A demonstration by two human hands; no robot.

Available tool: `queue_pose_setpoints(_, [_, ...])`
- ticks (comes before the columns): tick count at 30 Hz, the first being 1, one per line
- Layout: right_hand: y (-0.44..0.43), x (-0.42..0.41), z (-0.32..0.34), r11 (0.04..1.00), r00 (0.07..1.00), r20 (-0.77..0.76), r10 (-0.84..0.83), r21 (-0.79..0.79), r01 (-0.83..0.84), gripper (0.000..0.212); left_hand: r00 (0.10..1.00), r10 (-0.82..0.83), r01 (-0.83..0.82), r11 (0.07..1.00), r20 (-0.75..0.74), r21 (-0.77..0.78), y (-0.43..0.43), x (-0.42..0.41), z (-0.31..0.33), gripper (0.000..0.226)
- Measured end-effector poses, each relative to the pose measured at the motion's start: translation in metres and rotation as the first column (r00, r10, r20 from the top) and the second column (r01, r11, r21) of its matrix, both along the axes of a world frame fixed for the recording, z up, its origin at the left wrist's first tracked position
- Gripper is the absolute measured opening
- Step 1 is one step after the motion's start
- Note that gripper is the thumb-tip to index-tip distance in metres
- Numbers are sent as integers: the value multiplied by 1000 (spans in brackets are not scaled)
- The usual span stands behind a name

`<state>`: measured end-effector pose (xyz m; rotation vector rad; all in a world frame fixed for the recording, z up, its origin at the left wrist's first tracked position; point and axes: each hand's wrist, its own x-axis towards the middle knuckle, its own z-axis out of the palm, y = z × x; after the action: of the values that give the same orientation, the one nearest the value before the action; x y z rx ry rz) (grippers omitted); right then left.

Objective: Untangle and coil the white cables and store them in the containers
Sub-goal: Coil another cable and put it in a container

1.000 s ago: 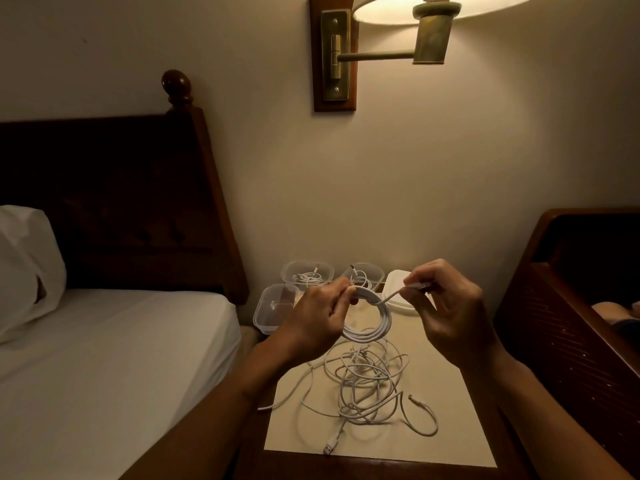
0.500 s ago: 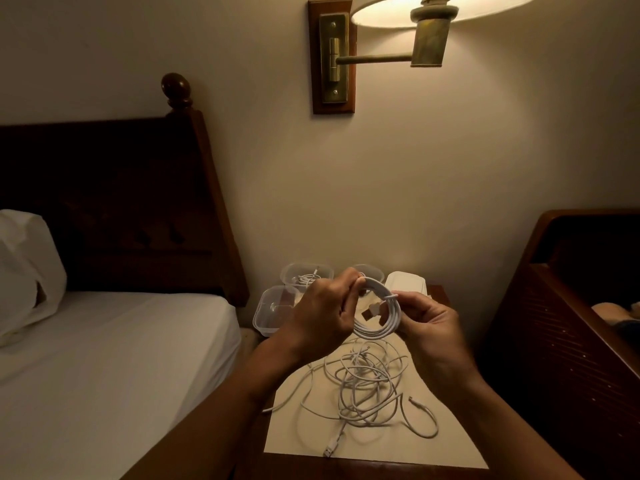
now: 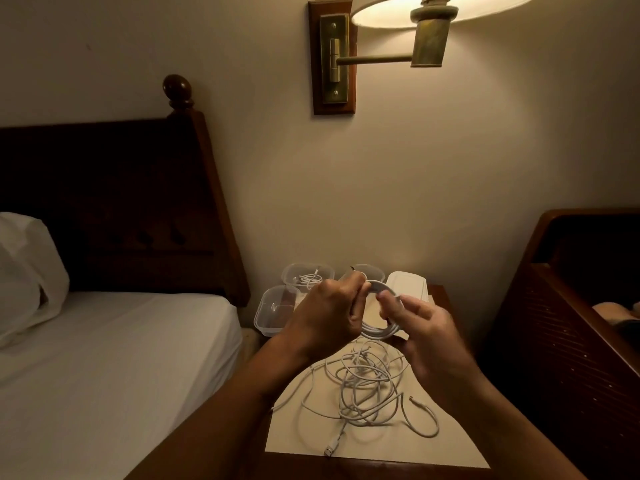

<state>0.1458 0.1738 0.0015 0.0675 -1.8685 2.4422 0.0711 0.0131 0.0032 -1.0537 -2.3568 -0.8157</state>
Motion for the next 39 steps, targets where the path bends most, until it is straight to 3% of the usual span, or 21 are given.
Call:
queue_pose_setpoints(3, [-7,-2,-2,948,984,-95,-153,269,173,13,999,14,-16,999,46,35,3,-1,-4,17])
queue_pose_setpoints(5, [-6,-2,-2,885,978,-142,-150,421,197,14,997,33,-37,998,68,56,3,1,-5,16])
queue_pose_setpoints(7, [-5,-3,1,815,981,-154,-116,550,182,29,994,49,-56,996,96,71,2,2,-7,15])
queue_pose_setpoints(9, [-5,-2,1,721,979,-169,-115,664,200,59,989,56,-68,994,134,86,2,3,-8,17])
queue_pose_setpoints(11, [-5,-1,-1,566,942,-293,-162,755,332,74,983,63,-80,992,171,95,3,1,-8,19])
queue_pose_setpoints(15, [-6,-2,-7,116,791,-594,-148,784,610,31,976,102,-121,988,192,91,7,-2,-10,22])
queue_pose_setpoints(18, [-12,-1,-3,6,835,-537,-121,840,542,18,979,129,-145,985,156,95,11,-1,-8,23])
queue_pose_setpoints(21, [-12,-2,-3,-53,907,-411,-93,912,408,24,981,149,-161,983,124,90,14,-1,-5,22])
queue_pose_setpoints(23, [-11,-5,-2,27,939,-339,-59,940,341,17,982,165,-172,982,94,73,15,1,-4,20])
queue_pose_setpoints(26, [-4,-10,-1,307,966,-259,10,920,244,10,982,167,-176,978,89,111,13,0,-4,16])
queue_pose_setpoints(29, [9,-7,-2,579,965,-250,83,800,157,19,977,175,-191,972,123,136,6,-3,-5,16])
queue_pose_setpoints(32, [21,-3,-4,787,973,-184,139,617,4,21,969,111,-156,967,219,200,3,-2,-2,18])
queue_pose_setpoints(34, [28,-2,-4,815,974,-158,161,578,-41,25,961,70,-132,966,266,222,4,0,2,19])
queue_pose_setpoints(37, [32,-3,-8,673,970,-215,116,735,83,29,950,22,-92,974,313,209,5,4,0,20])
queue_pose_setpoints(39, [33,-6,-12,628,962,-272,37,755,190,21,947,20,-88,976,320,199,5,5,-3,18])
